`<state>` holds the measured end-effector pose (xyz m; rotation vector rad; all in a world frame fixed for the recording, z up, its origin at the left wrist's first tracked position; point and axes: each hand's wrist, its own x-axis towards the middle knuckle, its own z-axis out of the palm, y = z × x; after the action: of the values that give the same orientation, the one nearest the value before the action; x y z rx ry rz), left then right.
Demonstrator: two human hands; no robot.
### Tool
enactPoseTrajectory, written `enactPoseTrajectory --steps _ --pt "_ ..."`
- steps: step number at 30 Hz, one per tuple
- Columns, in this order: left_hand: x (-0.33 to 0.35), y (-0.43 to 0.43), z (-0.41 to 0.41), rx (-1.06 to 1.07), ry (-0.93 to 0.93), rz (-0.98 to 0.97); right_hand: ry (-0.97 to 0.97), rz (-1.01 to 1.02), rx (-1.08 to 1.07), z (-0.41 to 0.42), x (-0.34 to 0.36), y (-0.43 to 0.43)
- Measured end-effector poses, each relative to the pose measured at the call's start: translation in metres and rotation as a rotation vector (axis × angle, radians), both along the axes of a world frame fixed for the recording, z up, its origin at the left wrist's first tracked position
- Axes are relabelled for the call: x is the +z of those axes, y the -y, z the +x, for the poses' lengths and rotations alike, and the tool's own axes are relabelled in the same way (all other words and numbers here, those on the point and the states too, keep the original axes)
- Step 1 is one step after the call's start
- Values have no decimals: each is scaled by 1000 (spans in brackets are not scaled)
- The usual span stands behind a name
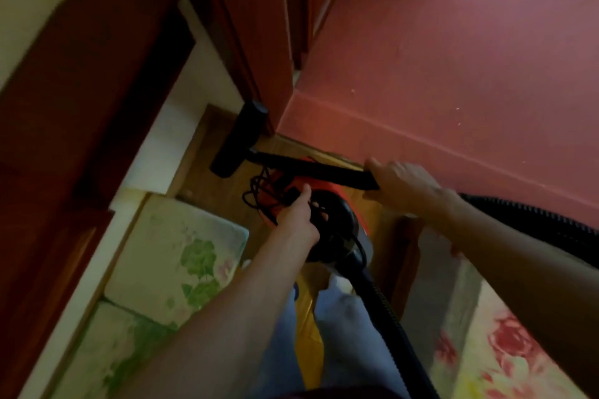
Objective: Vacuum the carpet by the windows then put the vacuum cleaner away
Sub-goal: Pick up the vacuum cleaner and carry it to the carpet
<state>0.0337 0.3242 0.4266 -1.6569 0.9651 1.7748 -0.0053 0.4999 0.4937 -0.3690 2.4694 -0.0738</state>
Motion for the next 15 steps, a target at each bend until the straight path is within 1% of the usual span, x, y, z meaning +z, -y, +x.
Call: enactPoseTrajectory --steps 5,10,15 --pt "49 -68 -21 -37 -36 -31 -14 -64 -197 23 27 -66" --pt "82 -119 -46 -151 -20 6 -142 -29 -269 15 45 -116" --pt "105 -159 -75 -290 -46 36 -188 -13 -360 -5 59 -145"
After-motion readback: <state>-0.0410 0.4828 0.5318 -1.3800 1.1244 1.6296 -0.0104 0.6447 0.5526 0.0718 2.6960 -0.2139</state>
